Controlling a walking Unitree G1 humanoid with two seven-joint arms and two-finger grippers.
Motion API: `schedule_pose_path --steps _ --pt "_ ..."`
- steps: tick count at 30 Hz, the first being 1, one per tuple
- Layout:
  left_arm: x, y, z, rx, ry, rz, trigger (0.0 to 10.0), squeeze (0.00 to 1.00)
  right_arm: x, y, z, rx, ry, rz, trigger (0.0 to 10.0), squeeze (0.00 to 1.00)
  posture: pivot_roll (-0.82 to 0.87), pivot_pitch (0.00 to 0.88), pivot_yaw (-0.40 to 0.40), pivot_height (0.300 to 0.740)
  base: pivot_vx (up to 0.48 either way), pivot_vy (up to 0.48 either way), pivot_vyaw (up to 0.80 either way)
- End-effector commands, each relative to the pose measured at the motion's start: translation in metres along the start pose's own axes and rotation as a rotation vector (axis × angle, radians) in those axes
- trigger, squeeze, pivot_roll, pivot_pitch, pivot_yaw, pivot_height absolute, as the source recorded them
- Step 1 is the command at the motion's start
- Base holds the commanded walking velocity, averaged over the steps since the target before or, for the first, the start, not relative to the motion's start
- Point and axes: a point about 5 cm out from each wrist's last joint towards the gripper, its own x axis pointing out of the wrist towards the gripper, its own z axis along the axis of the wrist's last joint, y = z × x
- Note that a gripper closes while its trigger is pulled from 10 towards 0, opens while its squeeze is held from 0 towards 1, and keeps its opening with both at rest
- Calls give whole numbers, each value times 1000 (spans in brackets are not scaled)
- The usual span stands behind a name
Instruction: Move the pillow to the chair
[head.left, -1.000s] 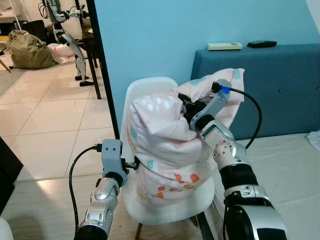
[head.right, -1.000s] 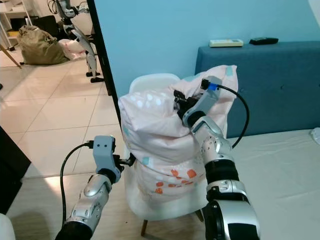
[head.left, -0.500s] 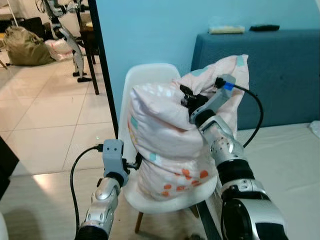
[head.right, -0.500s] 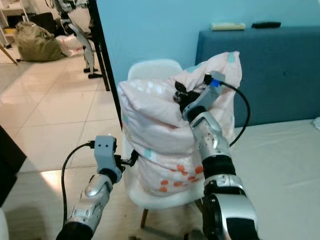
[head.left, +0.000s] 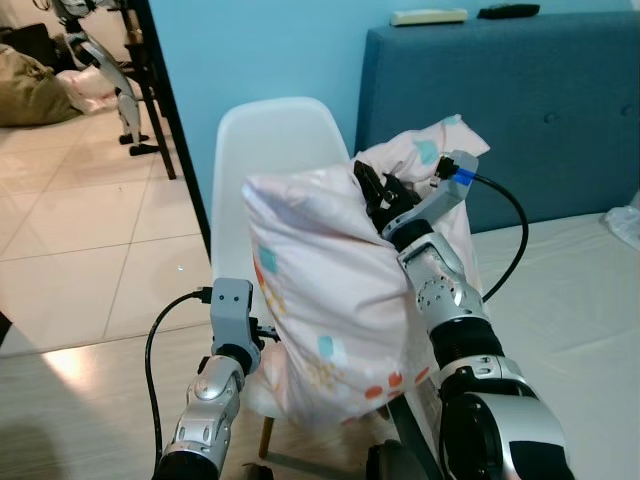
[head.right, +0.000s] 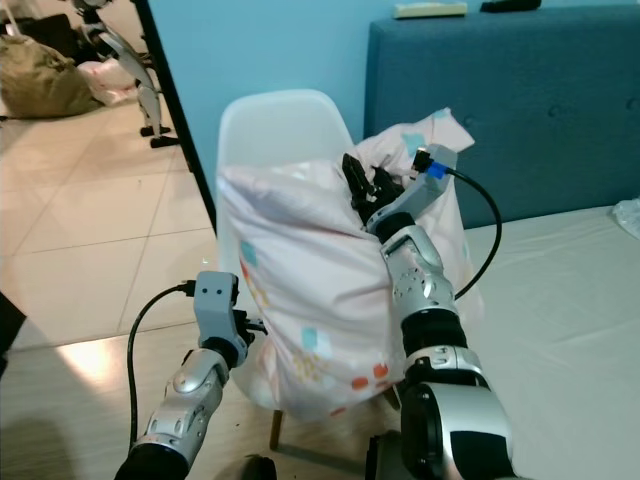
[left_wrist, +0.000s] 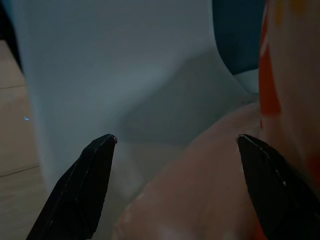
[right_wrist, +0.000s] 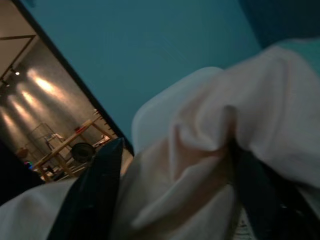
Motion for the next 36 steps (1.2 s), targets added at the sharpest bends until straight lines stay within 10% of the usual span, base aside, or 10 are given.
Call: schedule_pose_path --steps 1,10,20,36 --pt "-2 1 -1 -2 8 6 10000 0 4 3 -3 -6 16 1 10000 1000 -25 60 13 615 0 0 0" --pt "-3 -5 3 -60 -11 -63 10000 0 7 7 -6 -5 27 9 10000 1000 -20 56 9 615 0 0 0" --pt "-11 -18 46 -425 -195 -364 10000 0 0 -2 -10 -6 26 -5 10000 1000 -19 45 13 615 0 0 0" --pt "3 19 93 -441 -351 -280 10000 0 -18 -6 -22 14 25 4 10000 1000 -36 31 28 615 0 0 0"
